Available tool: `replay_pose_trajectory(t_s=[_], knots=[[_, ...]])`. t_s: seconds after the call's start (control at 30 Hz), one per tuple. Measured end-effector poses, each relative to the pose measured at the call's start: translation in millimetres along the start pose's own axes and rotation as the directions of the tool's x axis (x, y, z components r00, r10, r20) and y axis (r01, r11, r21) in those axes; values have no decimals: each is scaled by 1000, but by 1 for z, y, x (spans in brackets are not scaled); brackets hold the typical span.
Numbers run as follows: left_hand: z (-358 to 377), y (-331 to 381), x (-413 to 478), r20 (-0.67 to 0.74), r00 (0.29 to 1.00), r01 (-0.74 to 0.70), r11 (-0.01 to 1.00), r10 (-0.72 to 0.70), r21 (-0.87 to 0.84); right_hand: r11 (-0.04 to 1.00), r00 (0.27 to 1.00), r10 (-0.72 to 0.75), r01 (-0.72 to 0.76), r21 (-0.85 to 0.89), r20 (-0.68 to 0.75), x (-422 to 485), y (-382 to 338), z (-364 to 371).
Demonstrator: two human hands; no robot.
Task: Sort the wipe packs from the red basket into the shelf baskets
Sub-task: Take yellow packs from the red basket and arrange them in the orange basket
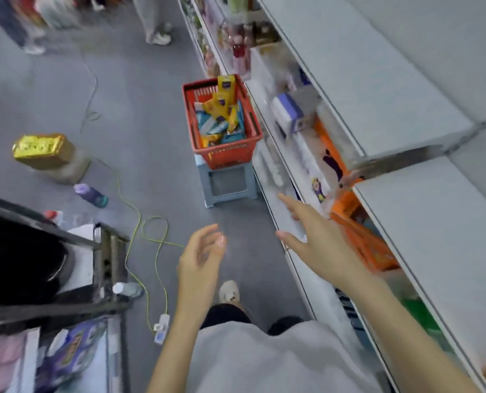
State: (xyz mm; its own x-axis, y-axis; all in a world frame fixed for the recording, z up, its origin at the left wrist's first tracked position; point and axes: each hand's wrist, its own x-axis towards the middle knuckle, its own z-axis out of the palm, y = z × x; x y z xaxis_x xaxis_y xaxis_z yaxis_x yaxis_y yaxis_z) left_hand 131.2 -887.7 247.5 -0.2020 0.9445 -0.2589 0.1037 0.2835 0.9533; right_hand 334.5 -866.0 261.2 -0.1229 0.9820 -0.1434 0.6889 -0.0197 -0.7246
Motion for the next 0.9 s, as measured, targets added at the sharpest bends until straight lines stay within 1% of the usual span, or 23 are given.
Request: replay_pose_trajectory(t_s=[0.1,0.23,0.3,0.4,0.5,0.57,0.67,0.73,0.83,0.9], knots=[[-30,20,60,9,1000,-27,1000,27,14,999,1000,-22,22,47,-5,68,-32,6],[-62,39,138,38,998,-47,994,44,103,978,993,47,-23,208,-110,144,-58,19],[-71,40,174,22,1000,-23,990,20,141,957,985,111,-70,282,-131,175,-59,30],[-70,31,223,-26,998,52,989,-49,139,937,978,192,-159,311,-79,218,-46,44],[-52,20,267,-56,989,144,982,-138,121,918,968,253,-242,314,8,264,-20,49],[-33,14,298,-56,977,212,971,-207,110,910,958,283,-280,304,35,304,-2,48],[-2,8,354,-84,951,304,949,-297,80,900,938,333,-347,262,97,378,23,42],[17,11,392,-100,931,357,932,-350,63,900,929,338,-366,237,149,432,33,33],[42,14,454,-101,909,411,911,-405,43,909,938,314,-342,239,148,516,47,20],[55,14,501,-89,904,423,905,-418,38,887,925,360,-379,265,119,570,58,19]])
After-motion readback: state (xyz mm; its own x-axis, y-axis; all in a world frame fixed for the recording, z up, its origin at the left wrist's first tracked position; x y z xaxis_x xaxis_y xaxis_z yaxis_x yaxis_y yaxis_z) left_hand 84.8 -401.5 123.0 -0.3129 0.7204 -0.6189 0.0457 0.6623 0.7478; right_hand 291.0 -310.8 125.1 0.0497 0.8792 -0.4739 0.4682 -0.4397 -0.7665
